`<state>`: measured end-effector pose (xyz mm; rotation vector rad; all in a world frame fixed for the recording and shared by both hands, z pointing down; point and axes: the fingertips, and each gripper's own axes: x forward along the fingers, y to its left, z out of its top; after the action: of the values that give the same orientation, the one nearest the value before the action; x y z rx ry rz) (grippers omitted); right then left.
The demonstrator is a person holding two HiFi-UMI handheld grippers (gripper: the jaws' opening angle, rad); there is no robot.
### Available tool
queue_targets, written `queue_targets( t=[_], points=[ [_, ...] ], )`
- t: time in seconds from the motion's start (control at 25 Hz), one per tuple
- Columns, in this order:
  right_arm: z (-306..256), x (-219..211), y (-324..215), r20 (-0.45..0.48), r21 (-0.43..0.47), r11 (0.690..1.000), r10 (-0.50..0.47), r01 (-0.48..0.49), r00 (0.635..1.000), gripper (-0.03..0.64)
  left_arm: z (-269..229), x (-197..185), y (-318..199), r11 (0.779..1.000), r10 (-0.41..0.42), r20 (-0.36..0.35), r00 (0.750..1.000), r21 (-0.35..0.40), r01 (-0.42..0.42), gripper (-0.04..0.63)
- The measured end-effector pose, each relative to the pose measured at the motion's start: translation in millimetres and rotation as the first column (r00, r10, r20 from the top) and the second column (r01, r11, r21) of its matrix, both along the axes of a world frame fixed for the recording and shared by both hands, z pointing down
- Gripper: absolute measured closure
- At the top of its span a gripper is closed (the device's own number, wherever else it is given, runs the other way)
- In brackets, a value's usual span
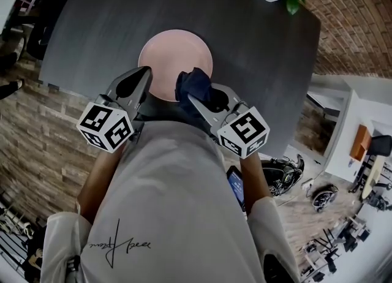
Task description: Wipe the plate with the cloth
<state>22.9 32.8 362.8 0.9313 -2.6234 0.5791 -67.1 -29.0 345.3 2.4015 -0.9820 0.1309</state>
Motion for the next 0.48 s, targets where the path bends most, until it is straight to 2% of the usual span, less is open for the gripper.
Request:
queue_targets(
  t=[0.2,0.48],
  points=[
    [-10.3,2.7,8.7,0.014,0.018,1.000,-0.001,0.001,1.000,0.528,-4.1,4.5,8.3,1.000,0.015,0.005,1.000,0.007,-0.015,0.584],
    [-31.7,15.0,15.6,0.082,0.064,0.998,-0.004,-0.002,0.997,0.528,-13.5,17.9,18.6,0.998,0.053,0.024,0.998,0.040,-0.054,0.584]
  ],
)
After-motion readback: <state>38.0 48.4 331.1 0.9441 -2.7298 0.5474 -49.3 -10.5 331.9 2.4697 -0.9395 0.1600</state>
